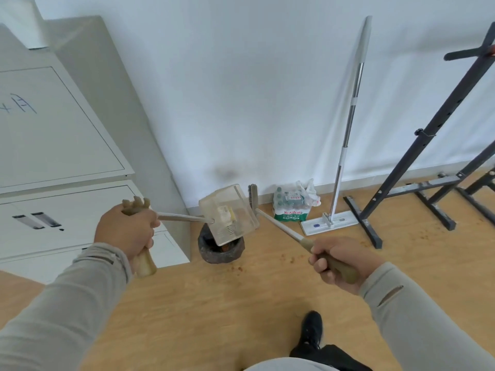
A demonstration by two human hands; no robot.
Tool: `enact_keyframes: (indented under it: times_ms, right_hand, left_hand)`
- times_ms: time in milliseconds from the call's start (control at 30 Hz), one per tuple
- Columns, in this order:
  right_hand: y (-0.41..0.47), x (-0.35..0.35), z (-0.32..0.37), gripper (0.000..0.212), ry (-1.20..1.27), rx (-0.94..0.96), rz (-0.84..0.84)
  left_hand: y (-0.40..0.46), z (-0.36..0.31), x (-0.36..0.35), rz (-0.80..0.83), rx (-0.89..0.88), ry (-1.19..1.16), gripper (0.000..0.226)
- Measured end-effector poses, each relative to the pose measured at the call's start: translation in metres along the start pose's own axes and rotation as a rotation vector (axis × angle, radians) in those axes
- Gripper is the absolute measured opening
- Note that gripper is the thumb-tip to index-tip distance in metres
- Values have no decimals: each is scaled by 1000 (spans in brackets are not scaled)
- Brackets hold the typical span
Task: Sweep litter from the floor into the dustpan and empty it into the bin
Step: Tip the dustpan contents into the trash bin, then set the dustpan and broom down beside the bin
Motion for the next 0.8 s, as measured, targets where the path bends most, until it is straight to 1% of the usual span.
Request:
enact_keyframes:
  times_ms: [33,133,200,267,367,500,633,800]
  right_hand:
    - [0,5,7,21,20,3,20]
    - [3,17,25,13,17,20,42]
    - [10,25,32,17,-3,19,28]
    - [20,33,37,21,-24,11,20]
    - [35,43,46,19,-64,-1,13]
    - [62,63,59,17,-111,-35,-11]
    - [93,81,74,10,-238,-82,-26]
    - [131,102,107,11,-413,-135,-26]
  left_hand:
    - [-1,-1,-6,7,45,-45,11]
    - [-8,-2,-28,35,166,-118,13]
    - [-13,1,-45,57,219,-136,12]
    - [-20,3,-64,68,260,-121,11]
    - [-30,8,-95,68,308,-88,13]
    - [-36,18,-140,59,359,-48,9]
    - [-41,32,-186,37,416,-44,14]
    - [-46,50,-244,12,509,-63,8]
Point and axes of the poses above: each hand's wrist, its own y-axis towards the middle knuckle, its own x-axis out of the back of the hand, z = x × y, the point moved 4 cm from there along y, towards the middle knuckle, and after that the axes turned 11 degrees about -z, right-handed, at the moved point
